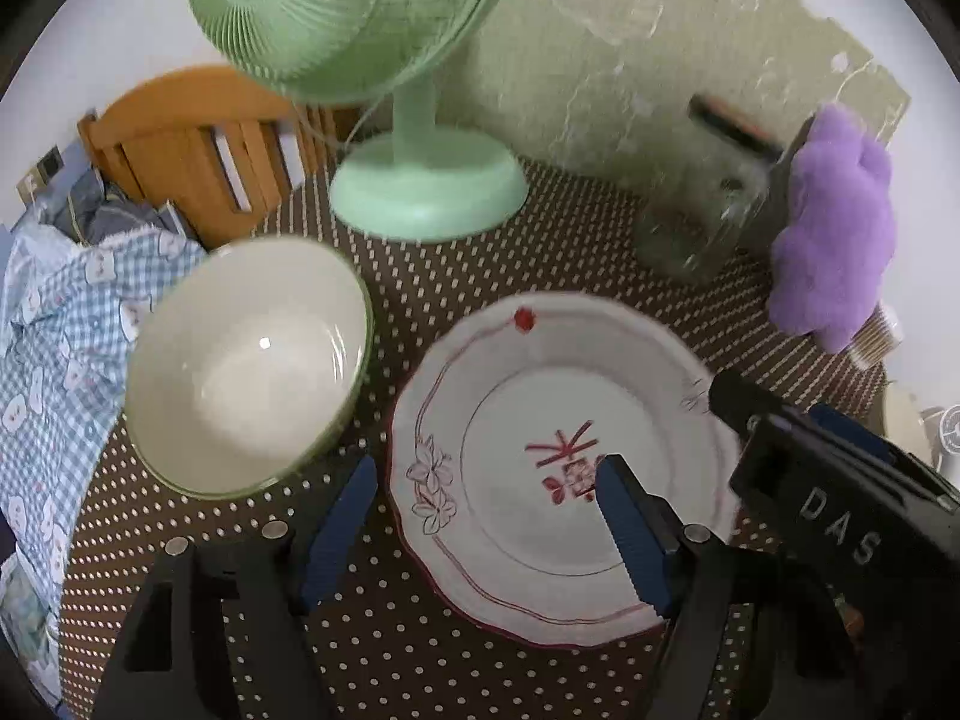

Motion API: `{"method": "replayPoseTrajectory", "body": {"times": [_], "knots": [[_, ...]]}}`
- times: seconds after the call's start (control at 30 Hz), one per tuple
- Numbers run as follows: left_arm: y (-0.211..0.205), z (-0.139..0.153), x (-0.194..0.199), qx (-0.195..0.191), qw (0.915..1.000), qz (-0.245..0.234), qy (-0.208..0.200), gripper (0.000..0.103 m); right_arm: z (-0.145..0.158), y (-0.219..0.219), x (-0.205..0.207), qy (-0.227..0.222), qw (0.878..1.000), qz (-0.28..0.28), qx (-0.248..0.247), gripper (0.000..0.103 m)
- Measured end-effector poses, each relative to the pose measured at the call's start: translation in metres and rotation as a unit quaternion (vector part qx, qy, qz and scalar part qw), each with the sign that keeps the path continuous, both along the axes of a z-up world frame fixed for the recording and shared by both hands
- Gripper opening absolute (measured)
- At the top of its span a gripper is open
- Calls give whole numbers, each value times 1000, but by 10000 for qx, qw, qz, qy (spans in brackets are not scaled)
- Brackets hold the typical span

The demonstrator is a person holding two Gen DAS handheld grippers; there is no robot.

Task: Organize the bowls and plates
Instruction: 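Grasp the rim of the red-patterned white plate with the left gripper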

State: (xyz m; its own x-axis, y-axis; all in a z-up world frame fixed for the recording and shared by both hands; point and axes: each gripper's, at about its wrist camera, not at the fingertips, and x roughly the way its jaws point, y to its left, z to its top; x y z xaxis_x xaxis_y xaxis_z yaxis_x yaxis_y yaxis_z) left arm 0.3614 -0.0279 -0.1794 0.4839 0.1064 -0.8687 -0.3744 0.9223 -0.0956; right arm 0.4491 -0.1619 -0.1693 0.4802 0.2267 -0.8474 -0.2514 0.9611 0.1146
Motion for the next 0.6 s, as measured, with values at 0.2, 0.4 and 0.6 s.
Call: {"method": "replayPoseTrajectory", "body": {"times": [0.2,0.4,0.6], "knots": [[7,-23,8,-65,9995,171,249,66,-28,7,9,222,9997,16,-63,74],[7,-34,14,91,9994,84,336,60,-48,13,14,438,9990,55,-56,58],[1,-40,15,317,9982,-134,483,60,-61,13,13,625,9980,37,7,43]]}}
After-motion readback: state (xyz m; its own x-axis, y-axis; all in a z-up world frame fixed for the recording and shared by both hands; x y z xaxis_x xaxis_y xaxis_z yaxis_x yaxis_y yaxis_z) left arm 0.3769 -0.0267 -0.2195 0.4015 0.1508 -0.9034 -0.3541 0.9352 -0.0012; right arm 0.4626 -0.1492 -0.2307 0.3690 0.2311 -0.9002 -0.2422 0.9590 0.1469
